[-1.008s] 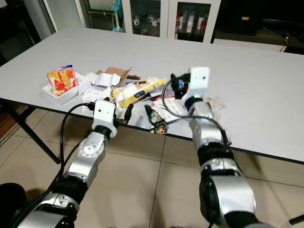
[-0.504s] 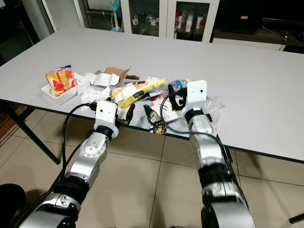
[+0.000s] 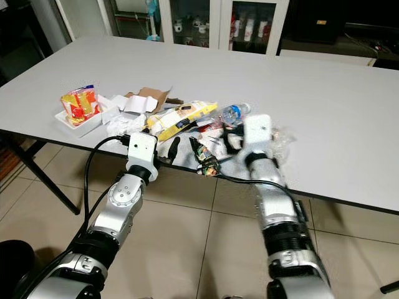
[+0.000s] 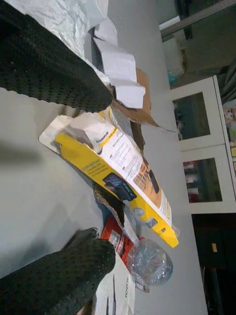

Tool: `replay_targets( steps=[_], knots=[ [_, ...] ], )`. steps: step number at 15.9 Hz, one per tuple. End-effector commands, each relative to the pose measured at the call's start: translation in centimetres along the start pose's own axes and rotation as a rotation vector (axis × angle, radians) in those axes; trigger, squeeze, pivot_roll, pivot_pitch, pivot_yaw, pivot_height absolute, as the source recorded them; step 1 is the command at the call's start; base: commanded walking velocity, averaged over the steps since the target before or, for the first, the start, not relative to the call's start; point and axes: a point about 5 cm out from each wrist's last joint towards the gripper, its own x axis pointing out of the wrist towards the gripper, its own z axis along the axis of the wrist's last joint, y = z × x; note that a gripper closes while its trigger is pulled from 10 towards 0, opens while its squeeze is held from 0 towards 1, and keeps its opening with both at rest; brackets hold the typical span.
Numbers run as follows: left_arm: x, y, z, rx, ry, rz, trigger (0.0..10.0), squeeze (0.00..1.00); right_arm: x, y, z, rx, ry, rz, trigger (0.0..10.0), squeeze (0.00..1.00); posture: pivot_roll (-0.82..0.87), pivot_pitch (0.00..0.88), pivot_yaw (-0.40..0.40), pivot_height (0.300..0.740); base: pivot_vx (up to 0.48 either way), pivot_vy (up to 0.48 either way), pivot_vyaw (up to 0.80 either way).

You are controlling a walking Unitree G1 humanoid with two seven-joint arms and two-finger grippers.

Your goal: Picking trash to rubbish bin

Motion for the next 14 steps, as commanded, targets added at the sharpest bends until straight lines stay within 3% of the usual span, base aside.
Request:
replay_targets(
  steps=[1, 6, 12, 14],
  knots=[
    [-0.1, 0.0, 0.0, 0.005, -0.002, -0.004, 10.0, 0.00, 0.2, -0.5, 0.2, 0.018, 0.005, -0.026, 10.0, 1.00, -0.01, 0.014, 0.013, 0.740, 0.000, 0.000, 0.00],
    [-0.1, 0.1, 0.0, 0.006, -0.002, 0.000, 10.0, 0.00, 0.9, -2.5, -0.3, 0.028, 0.060, -0.091, 10.0, 1.00, 0.00, 0.013, 0.011, 0.740, 0.000, 0.000, 0.00],
    [-0.2, 0.2, 0.0, 0.011, -0.004, 0.004, 10.0, 0.00, 3.1, -1.7, 1.5, 0.065, 0.052, -0.057, 10.0, 1.00, 0.02, 0.020, 0.008, 0.740, 0.000, 0.000, 0.00],
    [-0.3, 0.3, 0.0, 0.012, -0.003, 0.007, 10.0, 0.00, 3.6, -1.8, 1.5, 0.101, 0.095, -0.082, 10.0, 1.00, 0.02, 0.020, 0.008, 0.740, 0.000, 0.000, 0.00]
  ],
)
